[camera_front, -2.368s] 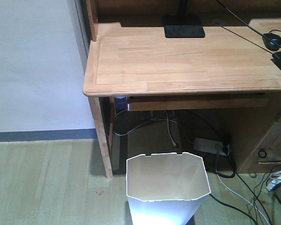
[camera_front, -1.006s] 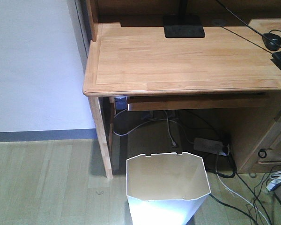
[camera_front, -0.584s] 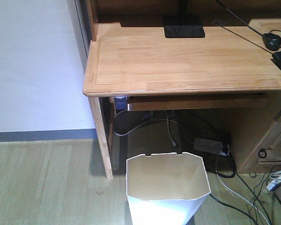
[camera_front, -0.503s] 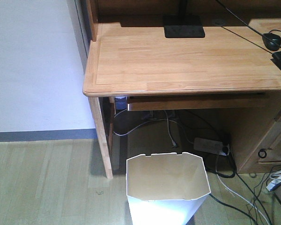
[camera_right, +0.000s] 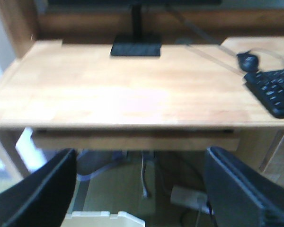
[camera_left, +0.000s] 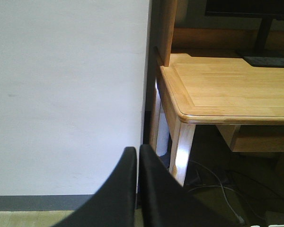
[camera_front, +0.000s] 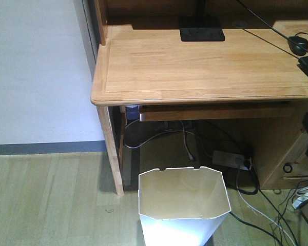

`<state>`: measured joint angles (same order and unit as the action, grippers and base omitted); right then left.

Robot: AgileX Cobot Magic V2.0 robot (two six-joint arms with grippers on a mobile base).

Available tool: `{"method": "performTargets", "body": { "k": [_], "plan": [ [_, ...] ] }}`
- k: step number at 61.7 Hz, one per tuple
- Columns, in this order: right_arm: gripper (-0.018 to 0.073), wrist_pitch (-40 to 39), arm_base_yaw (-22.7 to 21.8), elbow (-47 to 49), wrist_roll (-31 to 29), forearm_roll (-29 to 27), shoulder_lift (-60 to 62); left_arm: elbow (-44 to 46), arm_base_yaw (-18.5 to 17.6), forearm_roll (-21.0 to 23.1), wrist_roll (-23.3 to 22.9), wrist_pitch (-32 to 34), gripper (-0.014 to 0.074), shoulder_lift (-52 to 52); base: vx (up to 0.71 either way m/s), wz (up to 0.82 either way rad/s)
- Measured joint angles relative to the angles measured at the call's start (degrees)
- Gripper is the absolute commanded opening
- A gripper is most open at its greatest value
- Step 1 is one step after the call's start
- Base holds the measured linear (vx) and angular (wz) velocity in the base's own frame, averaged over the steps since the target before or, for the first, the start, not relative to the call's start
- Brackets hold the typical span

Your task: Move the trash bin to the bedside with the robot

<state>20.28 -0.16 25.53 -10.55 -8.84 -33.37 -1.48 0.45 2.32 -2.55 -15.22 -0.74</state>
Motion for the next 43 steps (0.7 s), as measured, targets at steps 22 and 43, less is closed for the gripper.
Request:
{"method": "performTargets", "body": {
  "k": [22, 43],
  "plan": [
    [0.0547, 8.06, 0.29, 9.11, -1.58, -0.86, -19.22, 0.00, 0.00, 0.00, 0.00, 0.00, -0.0006, 0.00, 0.00, 0.00],
    [0.0547, 9.39, 0.29, 15.30, -7.39, -4.41, -39.62, 0.00, 0.00, 0.00, 0.00, 0.00, -0.0006, 0.00, 0.00, 0.00]
  ]
}}
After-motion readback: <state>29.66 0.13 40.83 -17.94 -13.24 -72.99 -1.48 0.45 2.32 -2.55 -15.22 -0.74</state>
